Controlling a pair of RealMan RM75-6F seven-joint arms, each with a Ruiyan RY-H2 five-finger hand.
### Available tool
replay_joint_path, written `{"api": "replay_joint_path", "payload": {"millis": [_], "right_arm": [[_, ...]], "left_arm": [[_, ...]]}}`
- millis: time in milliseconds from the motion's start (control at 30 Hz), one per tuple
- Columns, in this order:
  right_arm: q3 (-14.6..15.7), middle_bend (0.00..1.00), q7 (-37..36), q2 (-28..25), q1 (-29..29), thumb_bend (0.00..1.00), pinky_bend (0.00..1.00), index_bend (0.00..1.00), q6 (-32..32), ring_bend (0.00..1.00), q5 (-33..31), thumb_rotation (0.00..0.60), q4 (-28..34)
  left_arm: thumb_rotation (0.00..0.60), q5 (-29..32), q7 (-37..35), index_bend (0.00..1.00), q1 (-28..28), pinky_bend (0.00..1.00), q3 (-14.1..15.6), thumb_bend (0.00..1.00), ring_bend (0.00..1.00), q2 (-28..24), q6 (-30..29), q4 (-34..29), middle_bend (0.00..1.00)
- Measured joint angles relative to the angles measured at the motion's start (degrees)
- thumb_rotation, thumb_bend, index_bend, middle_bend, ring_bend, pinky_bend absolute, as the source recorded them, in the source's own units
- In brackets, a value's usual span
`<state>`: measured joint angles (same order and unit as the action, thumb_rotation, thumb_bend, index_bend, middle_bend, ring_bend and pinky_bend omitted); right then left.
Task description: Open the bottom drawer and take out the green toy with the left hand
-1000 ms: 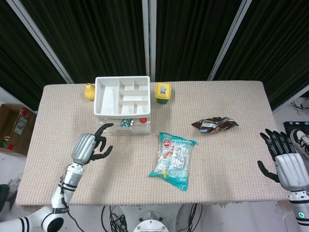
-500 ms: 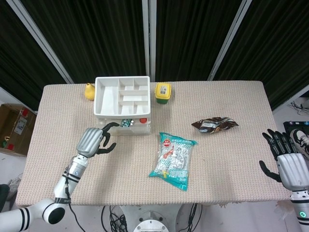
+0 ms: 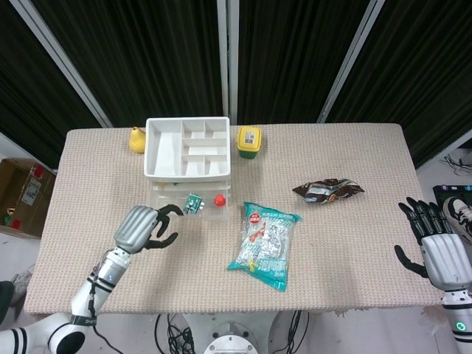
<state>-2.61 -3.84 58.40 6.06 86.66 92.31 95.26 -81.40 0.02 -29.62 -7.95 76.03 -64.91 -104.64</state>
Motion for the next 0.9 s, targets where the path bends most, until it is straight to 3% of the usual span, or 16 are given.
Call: {"api": "replay_joint_path", "payload": {"millis": [267,500,900], "right_arm": [[0.06,0.00,0.29,-0.07,-0.01,0.29,0.00,0.00,0.00,0.00,0.10,0.600,0.31],[-0.01,0.00,0.17,-0.24,-0.11,0.29,0.00,0.00,0.31,0.00,0.16,0.600,0.41],[0.05,0.00,-0.83,-0.23,-0.35,0.29,0.00,0.00,0.74,0.00,0.26,0.600,-0.33]], "left_arm": [[0.600,-1.93,-2.67,0.38,0.34,1.00,2.12,0.28,0.97,-2.50,0.94,-3.18,0.82],[0.600,-2.67,-3.20,0.24,0.53,1.00,2.82,0.22,0.97,-3.70,0.71,-4.22,0.81],[0.600,-7.02,-0.64,0.25,2.88,1.00,5.10,0.19,0.97,-9.17,-3.07,-6.30,0.81]]}}
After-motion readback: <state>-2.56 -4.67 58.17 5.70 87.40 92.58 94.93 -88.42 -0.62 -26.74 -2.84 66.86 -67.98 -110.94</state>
